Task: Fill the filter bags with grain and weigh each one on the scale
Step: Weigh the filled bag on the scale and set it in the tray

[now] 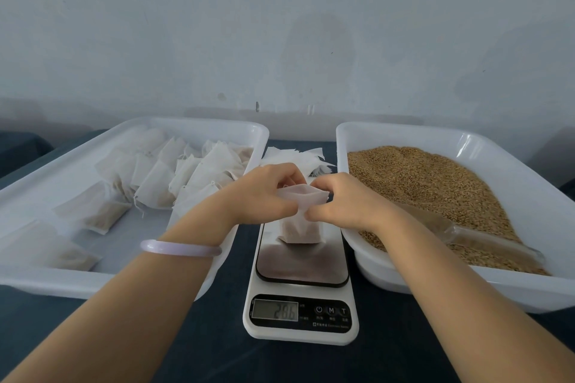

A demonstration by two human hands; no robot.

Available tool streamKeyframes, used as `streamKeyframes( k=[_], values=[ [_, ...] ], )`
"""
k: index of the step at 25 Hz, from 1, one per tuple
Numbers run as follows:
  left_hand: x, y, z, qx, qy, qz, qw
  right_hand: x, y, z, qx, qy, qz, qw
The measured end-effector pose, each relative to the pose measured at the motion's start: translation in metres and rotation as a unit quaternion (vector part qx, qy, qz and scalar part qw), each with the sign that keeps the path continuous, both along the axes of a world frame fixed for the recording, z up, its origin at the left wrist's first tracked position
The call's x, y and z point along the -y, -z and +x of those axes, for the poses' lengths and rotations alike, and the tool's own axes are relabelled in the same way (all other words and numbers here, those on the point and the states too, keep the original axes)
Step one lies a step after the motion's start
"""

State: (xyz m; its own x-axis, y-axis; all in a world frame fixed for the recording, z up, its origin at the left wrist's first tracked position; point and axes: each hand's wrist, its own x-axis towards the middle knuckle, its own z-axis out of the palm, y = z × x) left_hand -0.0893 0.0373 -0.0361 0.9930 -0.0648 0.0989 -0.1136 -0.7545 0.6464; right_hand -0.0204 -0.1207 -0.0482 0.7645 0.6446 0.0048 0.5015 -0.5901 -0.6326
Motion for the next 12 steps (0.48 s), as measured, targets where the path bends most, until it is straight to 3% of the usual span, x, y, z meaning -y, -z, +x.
streamKeyframes(
  k=[12],
  values=[
    [0.0001, 0.0027, 0.0032, 0.001, -0.029, 0.012, 1.0, 0.0029, -0.0007, -0.003, 0.041, -0.017, 0.027, 0.999]
  ],
)
